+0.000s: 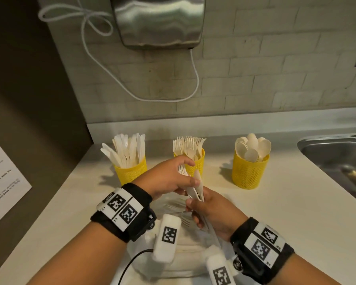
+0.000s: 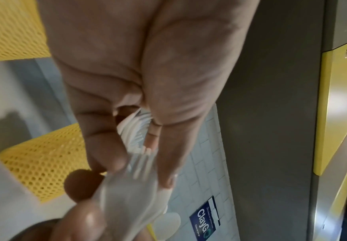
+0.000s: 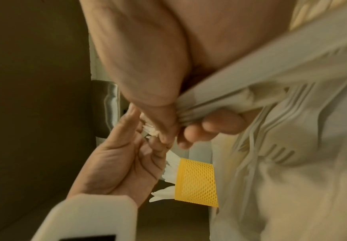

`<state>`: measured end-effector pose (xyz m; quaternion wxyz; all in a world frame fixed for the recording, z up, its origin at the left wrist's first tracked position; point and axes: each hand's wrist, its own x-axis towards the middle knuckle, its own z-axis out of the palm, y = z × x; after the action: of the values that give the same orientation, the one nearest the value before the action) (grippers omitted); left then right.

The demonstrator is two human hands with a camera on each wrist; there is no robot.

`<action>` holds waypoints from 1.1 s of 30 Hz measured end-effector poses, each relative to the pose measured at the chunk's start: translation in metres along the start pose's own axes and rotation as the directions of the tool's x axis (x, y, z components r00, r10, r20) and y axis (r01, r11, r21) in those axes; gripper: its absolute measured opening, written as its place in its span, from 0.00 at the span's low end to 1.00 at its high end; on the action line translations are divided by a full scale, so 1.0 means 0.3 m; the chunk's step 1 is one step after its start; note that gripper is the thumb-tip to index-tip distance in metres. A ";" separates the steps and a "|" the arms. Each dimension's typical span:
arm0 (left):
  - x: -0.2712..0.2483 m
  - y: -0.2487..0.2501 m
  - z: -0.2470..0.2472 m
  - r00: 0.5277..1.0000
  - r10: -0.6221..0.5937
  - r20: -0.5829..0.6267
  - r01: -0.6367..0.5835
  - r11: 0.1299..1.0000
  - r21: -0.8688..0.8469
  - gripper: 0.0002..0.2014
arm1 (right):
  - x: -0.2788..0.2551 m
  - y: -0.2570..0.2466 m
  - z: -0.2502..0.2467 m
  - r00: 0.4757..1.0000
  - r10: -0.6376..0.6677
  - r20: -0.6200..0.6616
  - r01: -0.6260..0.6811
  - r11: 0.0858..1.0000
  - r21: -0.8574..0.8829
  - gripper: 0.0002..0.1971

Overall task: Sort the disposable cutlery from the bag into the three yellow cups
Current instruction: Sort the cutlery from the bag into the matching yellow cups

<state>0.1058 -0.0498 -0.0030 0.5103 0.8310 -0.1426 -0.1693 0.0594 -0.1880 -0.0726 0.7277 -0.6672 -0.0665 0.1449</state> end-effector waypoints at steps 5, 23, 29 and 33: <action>-0.004 -0.001 -0.018 1.000 0.013 0.006 -0.013 1.000 0.019 0.24 | -0.011 0.005 -0.012 1.000 -0.010 0.016 0.010 1.000 -0.008 0.10; 0.029 0.034 -0.034 0.992 0.117 -0.038 -0.101 0.952 0.289 0.15 | -0.019 0.004 -0.037 0.994 0.070 -0.082 -0.057 0.987 0.149 0.09; 0.032 0.079 -0.083 0.957 0.203 -0.207 -0.159 0.964 0.212 0.13 | -0.021 -0.004 -0.052 0.994 0.093 -0.055 -0.068 0.935 0.349 0.17; 0.063 0.154 -0.182 0.779 0.442 -0.445 -0.348 0.895 0.281 0.10 | -0.013 -0.012 -0.086 0.986 0.107 -0.130 -0.031 0.874 0.486 0.16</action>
<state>0.1431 -0.0342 0.0591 0.4749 0.8405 -0.1927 0.1756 0.0637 -0.2139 -0.0713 0.8680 -0.4761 0.0516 0.1314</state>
